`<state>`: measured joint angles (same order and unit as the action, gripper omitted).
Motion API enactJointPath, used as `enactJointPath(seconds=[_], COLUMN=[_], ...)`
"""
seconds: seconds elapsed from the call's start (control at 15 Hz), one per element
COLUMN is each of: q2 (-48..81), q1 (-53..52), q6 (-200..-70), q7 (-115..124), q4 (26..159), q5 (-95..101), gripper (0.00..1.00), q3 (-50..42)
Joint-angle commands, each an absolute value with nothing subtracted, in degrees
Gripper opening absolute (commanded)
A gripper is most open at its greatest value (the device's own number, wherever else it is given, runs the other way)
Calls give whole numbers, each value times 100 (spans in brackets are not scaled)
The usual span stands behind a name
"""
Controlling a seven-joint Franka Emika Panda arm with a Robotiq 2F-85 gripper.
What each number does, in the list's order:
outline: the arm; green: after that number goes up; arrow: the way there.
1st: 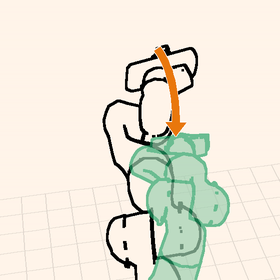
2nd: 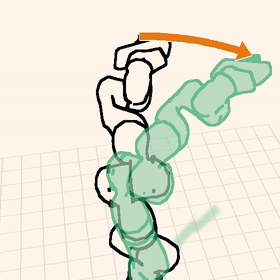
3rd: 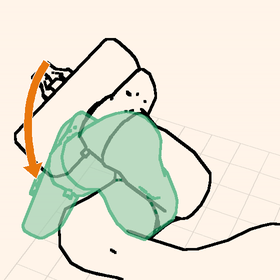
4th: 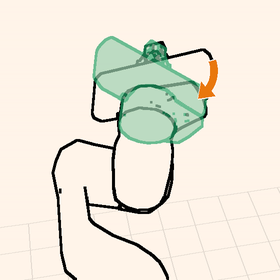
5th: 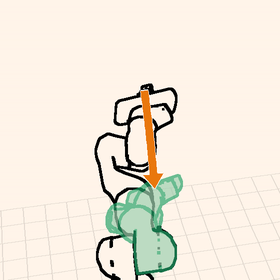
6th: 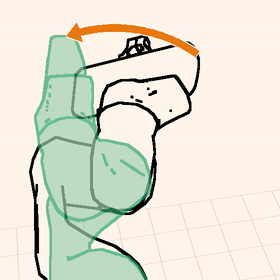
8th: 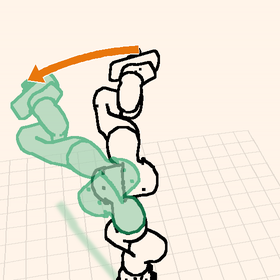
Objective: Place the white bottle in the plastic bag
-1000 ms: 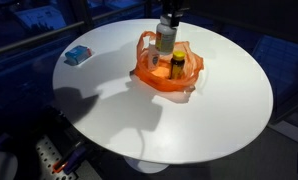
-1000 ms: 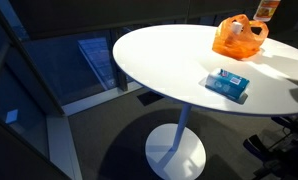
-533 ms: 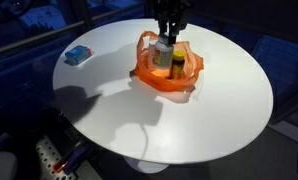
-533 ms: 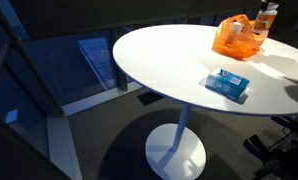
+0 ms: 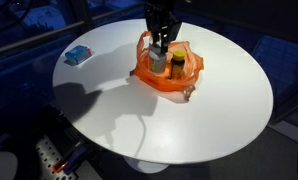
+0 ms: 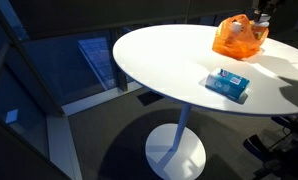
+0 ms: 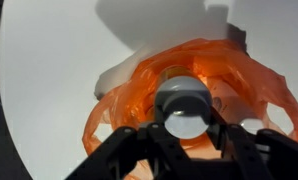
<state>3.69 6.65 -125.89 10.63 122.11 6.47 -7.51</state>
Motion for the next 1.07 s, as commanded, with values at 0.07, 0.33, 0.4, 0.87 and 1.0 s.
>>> enactJointPath(seconds=[0.07,0.33,0.4,0.87,1.0], q2=[346,456,477,266,-15], q1=[617,606,615,619,583], q6=[-13068,-13295,-13296,-13073,-13014], q7=[773,551,479,46,-69], q4=[12432,12549,12567,12591,12663], q5=[636,497,444,206,281], gripper=[19,19,19,84,99], q3=[-681,-655,-651,-634,-608])
